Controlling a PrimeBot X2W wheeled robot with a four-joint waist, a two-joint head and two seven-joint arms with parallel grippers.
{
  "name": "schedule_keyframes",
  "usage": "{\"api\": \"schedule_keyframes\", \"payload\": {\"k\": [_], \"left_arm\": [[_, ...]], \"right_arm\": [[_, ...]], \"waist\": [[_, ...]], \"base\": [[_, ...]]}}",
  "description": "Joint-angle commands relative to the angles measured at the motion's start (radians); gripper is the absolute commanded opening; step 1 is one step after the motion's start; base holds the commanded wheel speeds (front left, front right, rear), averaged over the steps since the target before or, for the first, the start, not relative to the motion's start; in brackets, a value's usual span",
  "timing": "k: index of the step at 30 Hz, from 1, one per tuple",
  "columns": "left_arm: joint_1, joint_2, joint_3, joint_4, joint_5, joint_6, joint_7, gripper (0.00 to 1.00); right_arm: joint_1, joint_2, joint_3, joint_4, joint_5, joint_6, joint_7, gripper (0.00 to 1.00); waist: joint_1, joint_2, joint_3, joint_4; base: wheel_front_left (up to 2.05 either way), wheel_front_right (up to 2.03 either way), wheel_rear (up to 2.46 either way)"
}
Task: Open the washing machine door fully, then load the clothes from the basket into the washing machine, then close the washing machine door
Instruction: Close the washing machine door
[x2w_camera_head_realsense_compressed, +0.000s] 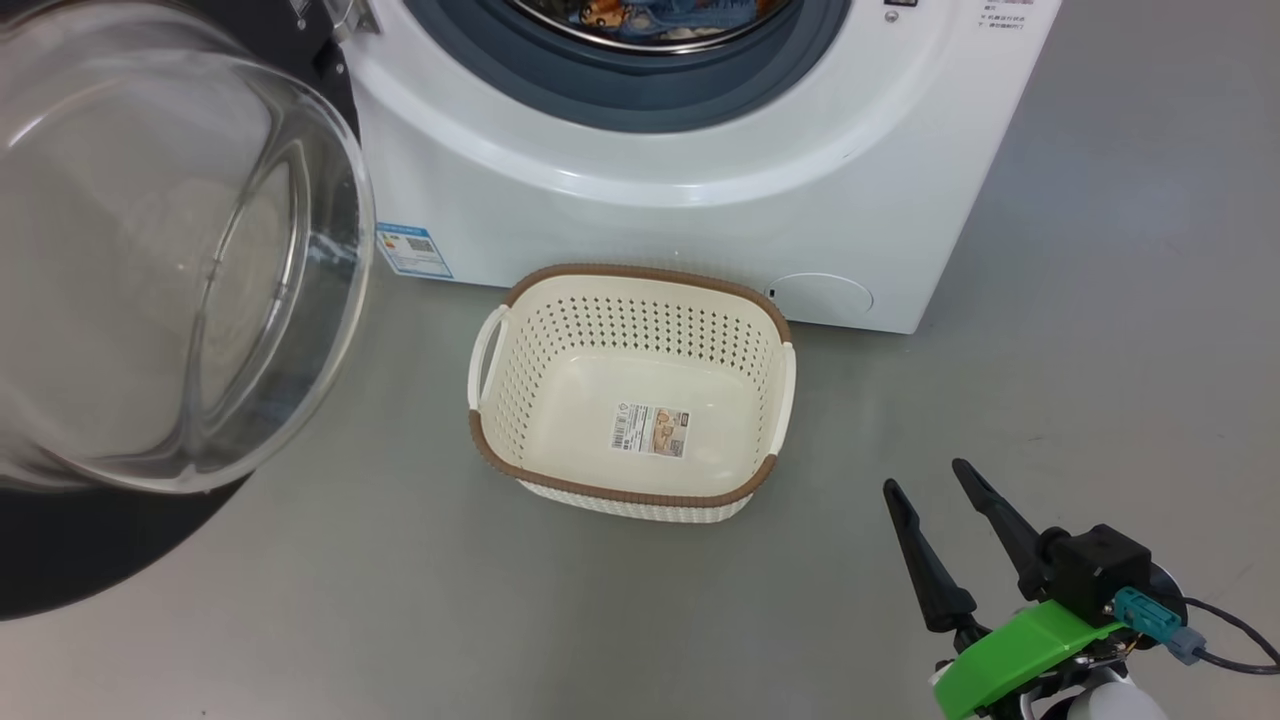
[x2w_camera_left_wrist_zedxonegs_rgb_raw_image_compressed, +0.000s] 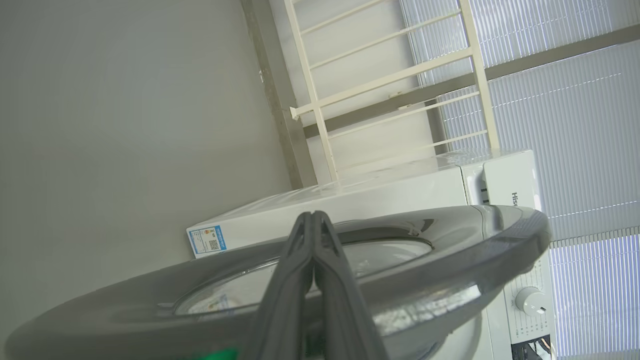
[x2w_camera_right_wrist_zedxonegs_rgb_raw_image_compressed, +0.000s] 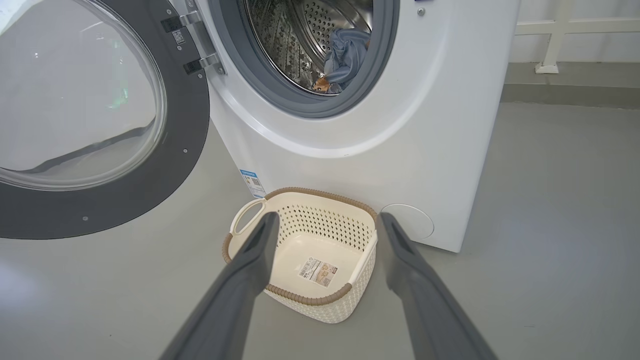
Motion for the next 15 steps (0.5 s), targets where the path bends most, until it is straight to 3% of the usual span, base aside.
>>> {"api": "schedule_keyframes", "payload": {"k": [1,8,15], "left_arm": [[0.017,0.037,0.004,-0.046,-0.014,0.015,0.038,0.00],[0.072,0.017,0.007,-0.145,-0.051,0.049,0.118,0.00],[0.143,-0.017,-0.002,-0.274,-0.102,0.110,0.227,0.00]], "right_arm": [[-0.023,0.003,0.026,-0.018,0.004,0.003,-0.011,1.00],[-0.023,0.010,0.030,-0.004,0.011,0.003,-0.021,1.00],[-0.013,0.019,0.026,0.011,0.021,0.003,-0.036,1.00]], "waist": [[0.0000,-0.0001,-0.003,0.000],[0.0000,-0.0001,-0.016,-0.009],[0.0000,-0.0001,-0.029,-0.020]], "base": [[0.00,0.00,0.00],[0.00,0.00,0.00],[0.00,0.00,0.00]]}}
